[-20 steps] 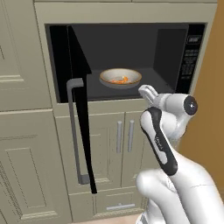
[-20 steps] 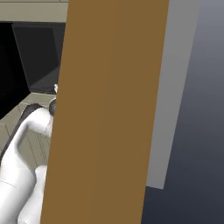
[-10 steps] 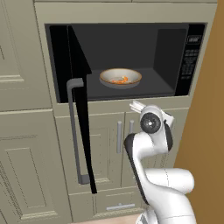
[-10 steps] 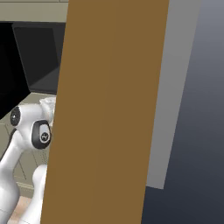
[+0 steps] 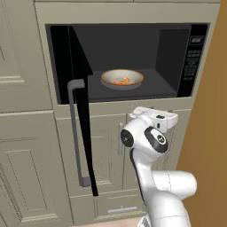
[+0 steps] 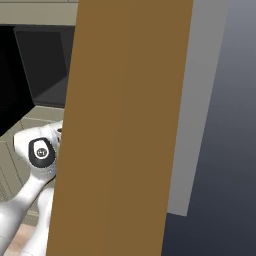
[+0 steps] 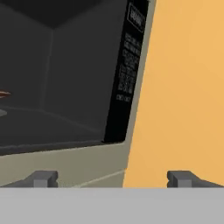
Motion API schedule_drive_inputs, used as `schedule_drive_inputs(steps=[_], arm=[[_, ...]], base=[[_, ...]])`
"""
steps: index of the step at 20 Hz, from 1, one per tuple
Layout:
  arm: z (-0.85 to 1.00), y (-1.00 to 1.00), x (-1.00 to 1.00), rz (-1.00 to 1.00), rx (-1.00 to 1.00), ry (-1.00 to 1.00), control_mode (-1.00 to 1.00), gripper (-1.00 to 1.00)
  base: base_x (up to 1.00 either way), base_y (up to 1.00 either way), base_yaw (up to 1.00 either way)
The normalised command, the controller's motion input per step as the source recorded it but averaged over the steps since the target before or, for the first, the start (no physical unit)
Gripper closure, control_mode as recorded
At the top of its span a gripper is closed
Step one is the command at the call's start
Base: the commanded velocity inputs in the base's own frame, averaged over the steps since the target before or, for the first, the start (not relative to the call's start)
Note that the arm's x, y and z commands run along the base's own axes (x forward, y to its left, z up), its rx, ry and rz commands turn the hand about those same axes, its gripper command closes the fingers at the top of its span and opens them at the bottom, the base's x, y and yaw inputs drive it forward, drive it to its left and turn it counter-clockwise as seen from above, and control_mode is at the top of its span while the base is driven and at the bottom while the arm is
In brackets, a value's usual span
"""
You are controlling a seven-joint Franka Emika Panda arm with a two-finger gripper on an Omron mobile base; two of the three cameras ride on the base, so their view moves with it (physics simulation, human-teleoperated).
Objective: Remove the apple from the bowl and place it on the small plate. Then place the bowl with only the shrimp in the microwave, close the door, and press the start button to microwave the shrimp.
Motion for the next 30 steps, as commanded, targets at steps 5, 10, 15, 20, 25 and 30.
schedule_drive_inputs(steps=[5,10,15,20,25,30], arm=[[-0.11,0.18,-0.08,-0.33,-0.49,-0.01,-1.00,-1.00],[-0.09,0.21,-0.30,-0.14,-0.25,0.01,-1.00,-1.00],[-0.26,0.42,-0.16,-0.04,-0.15,0.00,-1.00,-1.00],[-0.45,0.31,0.09,-0.08,-0.24,0.00,-1.00,-1.00],[-0.44,0.56,0.19,-0.15,-0.23,0.02,-1.00,-1.00],[-0.70,0.57,0.45,-0.16,-0.27,0.05,-1.00,-1.00]], base=[[0.00,0.00,0.00],[0.00,0.00,0.00],[0.00,0.00,0.00],[0.00,0.00,0.00],[0.00,0.00,0.00],[0.00,0.00,0.00]])
